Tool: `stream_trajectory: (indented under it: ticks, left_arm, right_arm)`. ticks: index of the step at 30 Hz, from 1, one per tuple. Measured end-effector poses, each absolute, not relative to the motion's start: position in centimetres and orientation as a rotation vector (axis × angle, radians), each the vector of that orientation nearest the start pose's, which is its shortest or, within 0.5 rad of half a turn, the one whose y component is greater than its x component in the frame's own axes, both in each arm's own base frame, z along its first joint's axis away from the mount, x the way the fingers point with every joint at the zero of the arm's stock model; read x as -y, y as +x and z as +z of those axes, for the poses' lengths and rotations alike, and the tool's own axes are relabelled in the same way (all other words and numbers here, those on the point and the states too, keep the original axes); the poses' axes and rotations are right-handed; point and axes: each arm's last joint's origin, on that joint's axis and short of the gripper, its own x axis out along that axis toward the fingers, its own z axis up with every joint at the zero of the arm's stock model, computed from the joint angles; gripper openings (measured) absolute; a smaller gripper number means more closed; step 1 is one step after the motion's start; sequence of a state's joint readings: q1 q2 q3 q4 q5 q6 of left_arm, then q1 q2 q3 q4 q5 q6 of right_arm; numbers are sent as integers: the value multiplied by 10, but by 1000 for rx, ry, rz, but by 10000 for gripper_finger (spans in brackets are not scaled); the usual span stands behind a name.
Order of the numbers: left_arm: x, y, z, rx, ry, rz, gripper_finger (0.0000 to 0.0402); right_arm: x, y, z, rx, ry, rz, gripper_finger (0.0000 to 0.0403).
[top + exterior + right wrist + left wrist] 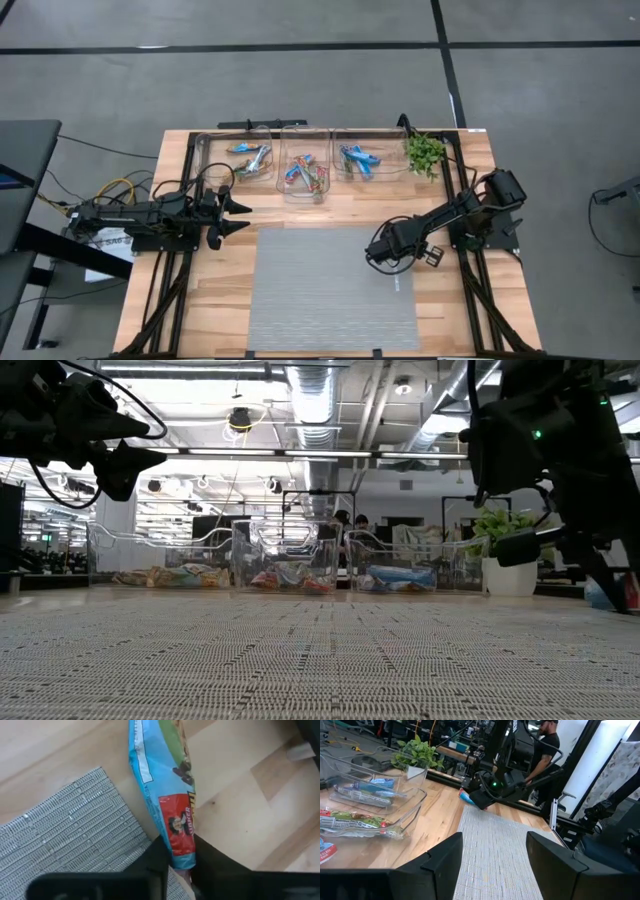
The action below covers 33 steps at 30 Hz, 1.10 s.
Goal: Pick and place Granola Bars by type
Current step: Put the red granola bar into the middle transparent bin
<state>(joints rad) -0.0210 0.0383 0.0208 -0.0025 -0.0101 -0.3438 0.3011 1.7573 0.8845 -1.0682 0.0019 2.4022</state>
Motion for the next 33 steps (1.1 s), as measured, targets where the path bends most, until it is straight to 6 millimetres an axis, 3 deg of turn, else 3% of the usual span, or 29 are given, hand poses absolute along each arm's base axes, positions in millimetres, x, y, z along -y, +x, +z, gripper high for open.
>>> stream_trajectory:
  ticks: [4, 8, 12, 19, 28, 33]
  left_arm:
    - [2, 99, 167, -22, -344, -7, 212]
    - [2, 99, 167, -22, -344, -7, 212]
    - [2, 99, 167, -22, -344, -7, 212]
    - [2, 99, 167, -22, -344, -7, 212]
    - [2, 99, 167, -22, -343, -7, 212]
    - [2, 99, 167, -22, -344, -7, 212]
  right_arm:
    - [-71, 228, 125, -981, 1247, -1922, 27]
    - [-72, 232, 134, -951, 1199, -1887, 41]
    - [-74, 241, 159, -897, 1223, -1737, 57]
    - [-67, 265, 225, -715, 1160, -1337, 41]
    - [-31, 329, 295, -651, 847, -683, 39]
    - [7, 362, 309, -639, 752, -532, 41]
